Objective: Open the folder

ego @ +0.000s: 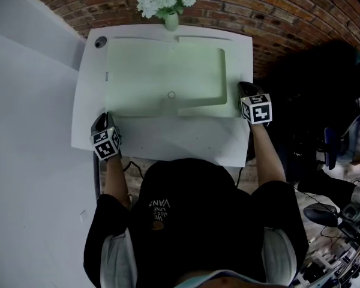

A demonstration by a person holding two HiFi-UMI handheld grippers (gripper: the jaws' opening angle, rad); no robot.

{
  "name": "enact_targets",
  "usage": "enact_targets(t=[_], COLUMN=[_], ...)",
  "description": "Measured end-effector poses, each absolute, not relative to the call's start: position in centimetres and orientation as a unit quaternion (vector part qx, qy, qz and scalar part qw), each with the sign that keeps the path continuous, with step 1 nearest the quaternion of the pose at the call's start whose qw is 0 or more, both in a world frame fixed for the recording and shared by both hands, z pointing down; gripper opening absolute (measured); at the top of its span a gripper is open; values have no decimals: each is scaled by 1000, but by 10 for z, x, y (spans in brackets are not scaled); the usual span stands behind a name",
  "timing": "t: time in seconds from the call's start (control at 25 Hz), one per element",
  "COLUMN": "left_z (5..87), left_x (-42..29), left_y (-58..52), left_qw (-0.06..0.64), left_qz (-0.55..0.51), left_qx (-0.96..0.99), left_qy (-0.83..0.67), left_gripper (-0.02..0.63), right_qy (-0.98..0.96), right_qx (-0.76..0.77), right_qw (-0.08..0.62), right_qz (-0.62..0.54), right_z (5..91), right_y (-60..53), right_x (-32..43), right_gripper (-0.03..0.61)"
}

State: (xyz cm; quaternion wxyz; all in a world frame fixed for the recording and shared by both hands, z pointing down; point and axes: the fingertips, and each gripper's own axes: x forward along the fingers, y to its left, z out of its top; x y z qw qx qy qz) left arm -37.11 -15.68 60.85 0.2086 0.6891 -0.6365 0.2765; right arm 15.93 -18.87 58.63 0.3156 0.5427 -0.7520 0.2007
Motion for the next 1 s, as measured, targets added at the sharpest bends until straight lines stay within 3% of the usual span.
enact_targets(t=[0.28,1.0], left_z=[620,638], left_x=[-364,-364], left_y=[-159,-161], left_qw=[196,215], left_qz=[309,334], left_qx=[691,687], left_qy=[-623,-608], left_gripper=[2,2], right_qy=[-749,-749], right_qx=[546,545], right_qw=[316,318], right_qz=[202,203], right_z=[587,587], right_y=[-189,-189], right_x=[160,159], right_gripper=[-2,-2])
